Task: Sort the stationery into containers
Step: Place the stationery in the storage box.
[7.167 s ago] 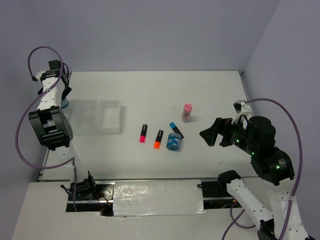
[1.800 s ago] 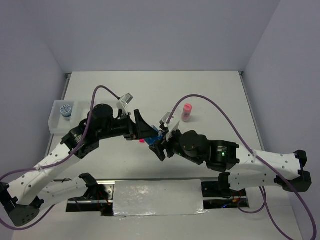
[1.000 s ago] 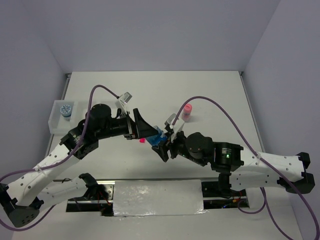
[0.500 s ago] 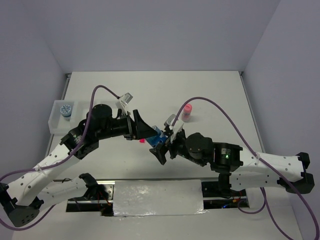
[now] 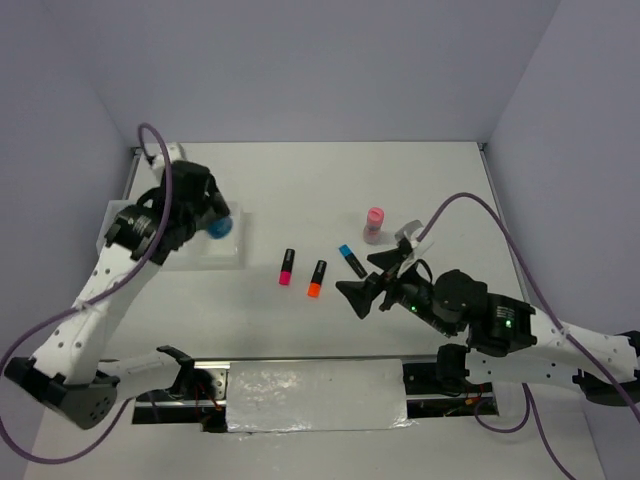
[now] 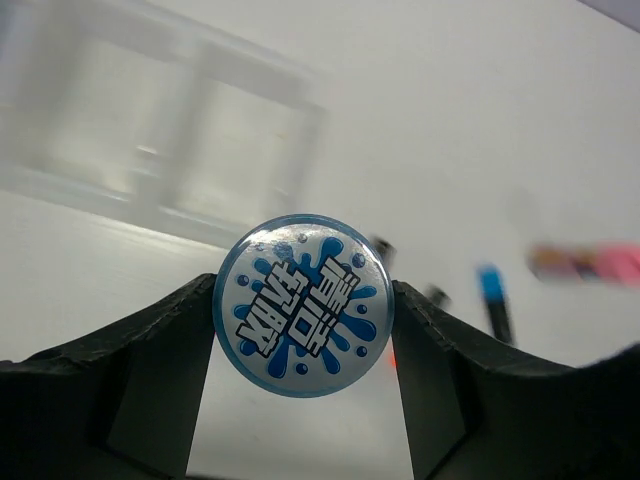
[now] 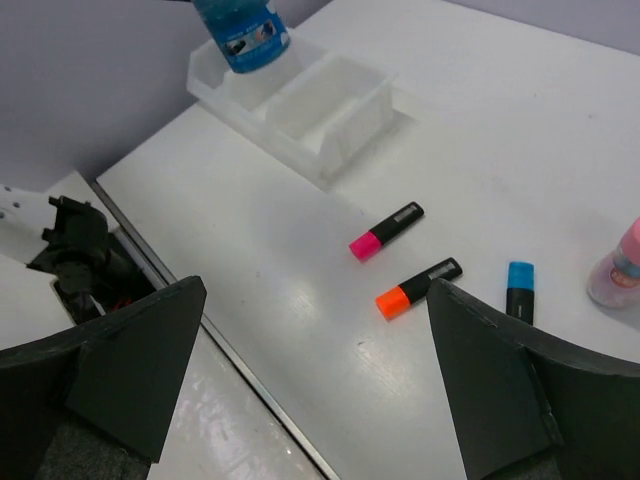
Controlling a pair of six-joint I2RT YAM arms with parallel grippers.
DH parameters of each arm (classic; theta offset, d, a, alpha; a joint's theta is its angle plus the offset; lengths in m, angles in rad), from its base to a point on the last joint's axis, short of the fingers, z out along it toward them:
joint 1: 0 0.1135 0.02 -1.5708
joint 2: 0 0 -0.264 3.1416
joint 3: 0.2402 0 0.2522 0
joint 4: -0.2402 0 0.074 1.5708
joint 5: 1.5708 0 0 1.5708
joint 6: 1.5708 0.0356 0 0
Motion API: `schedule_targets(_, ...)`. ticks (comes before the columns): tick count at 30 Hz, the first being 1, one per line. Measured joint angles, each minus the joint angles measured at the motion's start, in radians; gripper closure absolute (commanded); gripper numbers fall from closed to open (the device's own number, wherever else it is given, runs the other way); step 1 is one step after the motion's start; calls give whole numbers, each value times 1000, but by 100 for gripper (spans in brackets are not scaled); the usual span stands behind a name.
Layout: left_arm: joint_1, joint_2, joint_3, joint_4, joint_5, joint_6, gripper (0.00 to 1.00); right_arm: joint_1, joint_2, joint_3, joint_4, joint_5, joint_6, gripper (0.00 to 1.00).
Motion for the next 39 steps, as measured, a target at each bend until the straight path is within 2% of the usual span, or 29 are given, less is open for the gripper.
schedule_targets(3, 301, 92, 5, -6, -74, 40, 100, 0, -58, -10, -26, 13, 19, 0)
schedule_targets(5, 459, 161, 3, -14, -148, 41, 100, 0, -86, -14, -39, 17, 29, 0)
schedule_targets(8, 593, 238, -4, -25, -233, 24, 100, 0, -107, -35, -44, 12, 44, 0)
schedule_targets(12, 711, 348, 19, -47, -276, -47, 100, 0, -92, -44, -77, -10, 53, 0)
schedule_targets(18, 779, 523, 113, -108, -319, -166, 100, 0, -74, -43, -142, -29, 56, 0)
schedule_targets(29, 793, 650, 224, -177, -370, -326, 100, 0, -47, 1, -190, -58, 44, 0)
schedule_targets(39, 808, 724, 322, -234, -418, -380, 100, 0, 46, 18, -186, -68, 8, 0)
